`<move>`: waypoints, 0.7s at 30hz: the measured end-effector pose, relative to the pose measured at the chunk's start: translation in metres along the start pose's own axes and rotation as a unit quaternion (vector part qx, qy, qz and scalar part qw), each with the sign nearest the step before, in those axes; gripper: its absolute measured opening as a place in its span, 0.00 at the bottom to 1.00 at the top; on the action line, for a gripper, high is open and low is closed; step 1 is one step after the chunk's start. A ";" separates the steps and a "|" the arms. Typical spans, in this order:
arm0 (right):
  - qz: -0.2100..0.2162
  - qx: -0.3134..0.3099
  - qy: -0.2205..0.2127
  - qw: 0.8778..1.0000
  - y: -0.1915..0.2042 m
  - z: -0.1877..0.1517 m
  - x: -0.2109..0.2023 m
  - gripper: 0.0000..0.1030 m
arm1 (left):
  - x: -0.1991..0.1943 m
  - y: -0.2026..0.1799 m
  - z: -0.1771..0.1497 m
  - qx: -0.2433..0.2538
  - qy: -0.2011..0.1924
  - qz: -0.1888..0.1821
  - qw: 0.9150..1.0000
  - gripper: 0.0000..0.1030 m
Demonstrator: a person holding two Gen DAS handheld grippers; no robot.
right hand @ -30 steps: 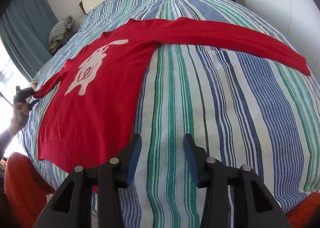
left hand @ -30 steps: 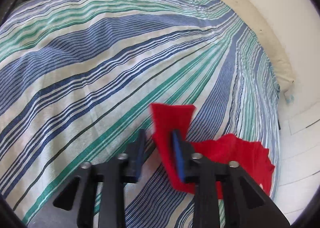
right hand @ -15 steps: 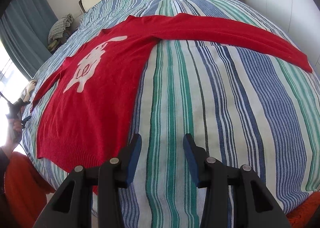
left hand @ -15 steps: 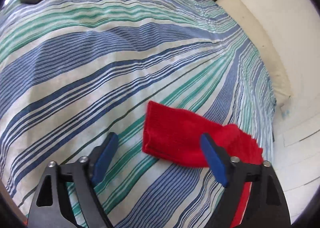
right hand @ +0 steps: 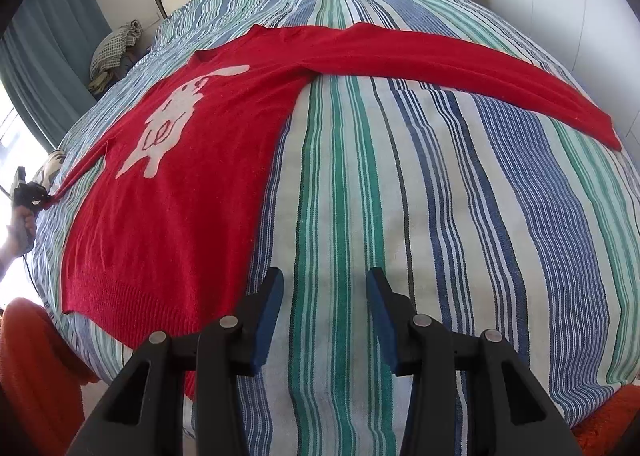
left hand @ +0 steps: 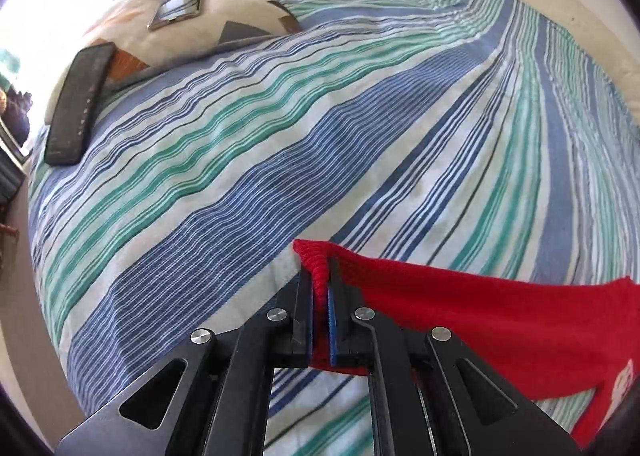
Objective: Fold small clothes
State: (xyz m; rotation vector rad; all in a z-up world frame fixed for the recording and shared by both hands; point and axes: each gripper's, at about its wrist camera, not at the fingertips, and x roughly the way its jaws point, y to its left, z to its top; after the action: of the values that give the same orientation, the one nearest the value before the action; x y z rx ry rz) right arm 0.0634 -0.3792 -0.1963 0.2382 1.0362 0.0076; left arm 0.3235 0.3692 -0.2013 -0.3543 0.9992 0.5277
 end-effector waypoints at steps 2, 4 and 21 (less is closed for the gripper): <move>0.001 0.000 -0.001 1.000 -0.001 -0.001 0.000 0.42 | 0.008 -0.005 -0.008 0.022 0.000 0.019 1.000 0.03; 0.001 0.001 0.000 1.000 -0.002 -0.001 0.000 0.42 | 0.011 -0.007 -0.014 0.033 -0.005 0.029 0.999 0.03; -0.004 0.005 0.002 1.000 -0.003 -0.001 0.002 0.42 | -0.008 0.018 -0.020 -0.006 -0.005 -0.030 1.000 0.60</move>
State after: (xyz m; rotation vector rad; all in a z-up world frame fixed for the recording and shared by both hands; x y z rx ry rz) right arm 0.0627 -0.3820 -0.1990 0.2422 1.0423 -0.0049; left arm 0.2962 0.3715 -0.2054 -0.3909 0.9731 0.4815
